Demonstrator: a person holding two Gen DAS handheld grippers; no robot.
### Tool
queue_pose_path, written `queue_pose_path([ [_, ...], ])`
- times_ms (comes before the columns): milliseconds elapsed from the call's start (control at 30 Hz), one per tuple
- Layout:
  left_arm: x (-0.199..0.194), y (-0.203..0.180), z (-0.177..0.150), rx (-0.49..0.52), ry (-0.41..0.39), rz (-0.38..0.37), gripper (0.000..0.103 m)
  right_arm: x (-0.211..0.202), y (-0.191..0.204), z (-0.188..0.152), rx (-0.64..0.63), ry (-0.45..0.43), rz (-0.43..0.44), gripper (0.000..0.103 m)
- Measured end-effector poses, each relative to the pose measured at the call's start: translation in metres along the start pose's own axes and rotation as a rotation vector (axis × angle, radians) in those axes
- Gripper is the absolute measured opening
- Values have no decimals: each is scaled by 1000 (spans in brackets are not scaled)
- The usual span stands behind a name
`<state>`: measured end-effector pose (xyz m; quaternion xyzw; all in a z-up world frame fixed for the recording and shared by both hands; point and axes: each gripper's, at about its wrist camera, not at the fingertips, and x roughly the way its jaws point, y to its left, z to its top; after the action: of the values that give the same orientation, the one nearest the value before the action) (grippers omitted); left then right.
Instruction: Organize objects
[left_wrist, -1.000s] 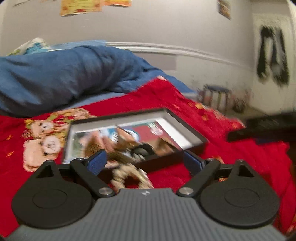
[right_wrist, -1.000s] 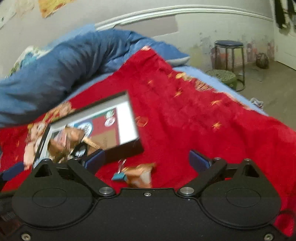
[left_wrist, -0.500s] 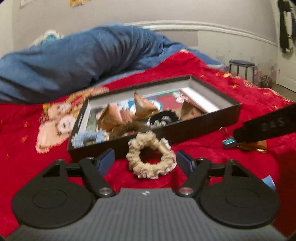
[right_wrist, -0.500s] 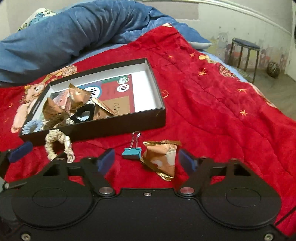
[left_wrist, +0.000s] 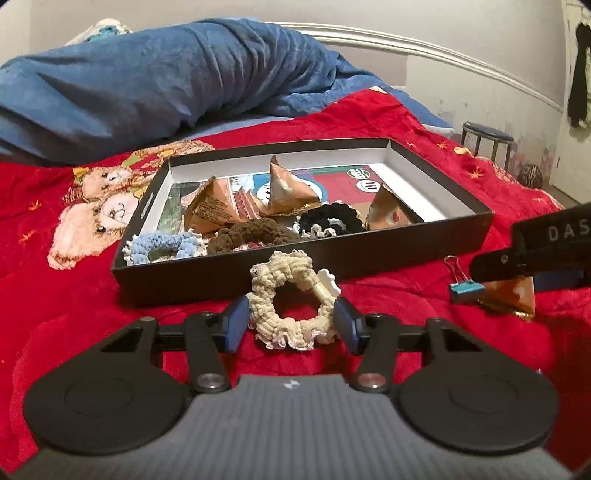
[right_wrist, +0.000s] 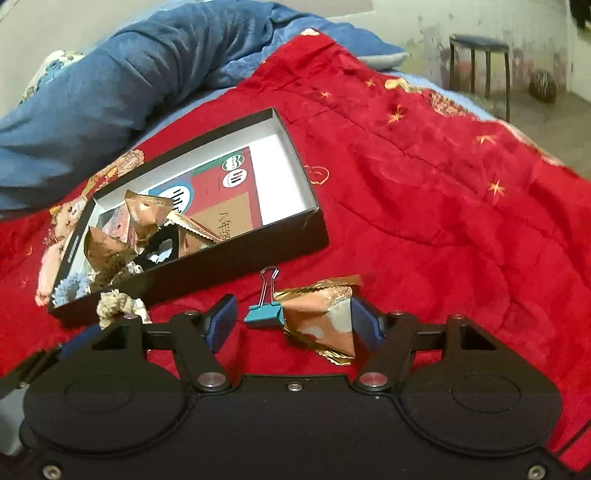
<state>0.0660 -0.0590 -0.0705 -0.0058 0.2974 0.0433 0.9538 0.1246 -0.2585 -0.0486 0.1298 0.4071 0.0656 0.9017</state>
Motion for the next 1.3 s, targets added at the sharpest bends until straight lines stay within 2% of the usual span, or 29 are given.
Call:
queue_pose_path([
  [67, 2, 2, 1, -22, 3, -6, 57, 3, -4, 0, 23, 13, 3, 63],
  [167, 7, 4, 2, -47, 9, -22, 40, 9, -9, 0, 60, 39, 9, 62],
  [200, 7, 3, 2, -48, 4, -27, 31, 10, -9, 0, 68, 45, 12, 61],
  [300, 7, -4, 1, -13, -5, -3, 15, 11, -9, 1, 79, 37, 32, 61],
  [400, 11, -3, 1, -17, 27, 21, 13, 12, -8, 0, 71, 46, 29, 59],
  [633, 13, 2, 2, -39, 47, 10, 13, 13, -7, -1, 62, 53, 13, 40],
  [767, 12, 2, 2, -37, 56, 10, 13, 13, -6, -1, 51, 51, 4, 34],
  [1067, 12, 3, 3, -41, 58, 5, 11, 4, -7, 2, 62, 13, -1, 34],
  [1300, 11, 5, 4, -54, 55, 0, 10, -11, -14, 10, 112, -64, 53, 34],
])
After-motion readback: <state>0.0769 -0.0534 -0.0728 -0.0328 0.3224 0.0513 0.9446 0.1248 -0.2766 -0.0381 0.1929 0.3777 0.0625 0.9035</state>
